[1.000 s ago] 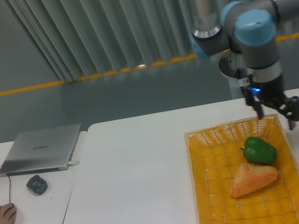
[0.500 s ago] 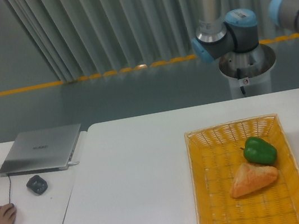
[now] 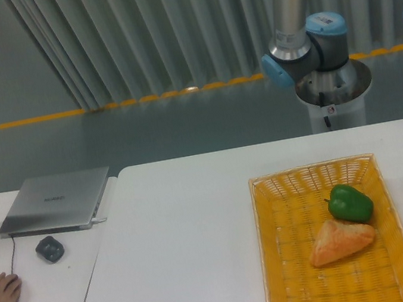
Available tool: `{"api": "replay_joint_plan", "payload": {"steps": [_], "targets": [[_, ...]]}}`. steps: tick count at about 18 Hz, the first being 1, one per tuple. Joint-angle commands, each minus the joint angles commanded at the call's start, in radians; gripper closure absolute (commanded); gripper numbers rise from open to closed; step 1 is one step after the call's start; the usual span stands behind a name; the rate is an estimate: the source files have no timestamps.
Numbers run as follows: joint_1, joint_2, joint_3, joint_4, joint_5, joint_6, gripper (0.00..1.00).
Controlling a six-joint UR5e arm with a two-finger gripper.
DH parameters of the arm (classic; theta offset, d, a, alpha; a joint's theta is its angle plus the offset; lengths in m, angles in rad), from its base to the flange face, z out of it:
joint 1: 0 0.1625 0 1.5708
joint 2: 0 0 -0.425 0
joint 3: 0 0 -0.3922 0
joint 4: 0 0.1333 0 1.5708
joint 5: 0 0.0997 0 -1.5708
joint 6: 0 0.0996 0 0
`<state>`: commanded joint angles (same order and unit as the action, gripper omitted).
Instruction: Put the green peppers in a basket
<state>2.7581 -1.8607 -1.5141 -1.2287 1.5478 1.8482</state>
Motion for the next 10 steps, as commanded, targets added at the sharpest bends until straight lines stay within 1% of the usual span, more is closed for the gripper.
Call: {"api": "replay_joint_plan", "payload": {"steps": [3,10], "targets": [[0.015,-0.002,-0.005,0.0,0.003,0.068,0.0],[0.02,-0.003,-0.009,0.002,0.003,0.075,0.0]]}}
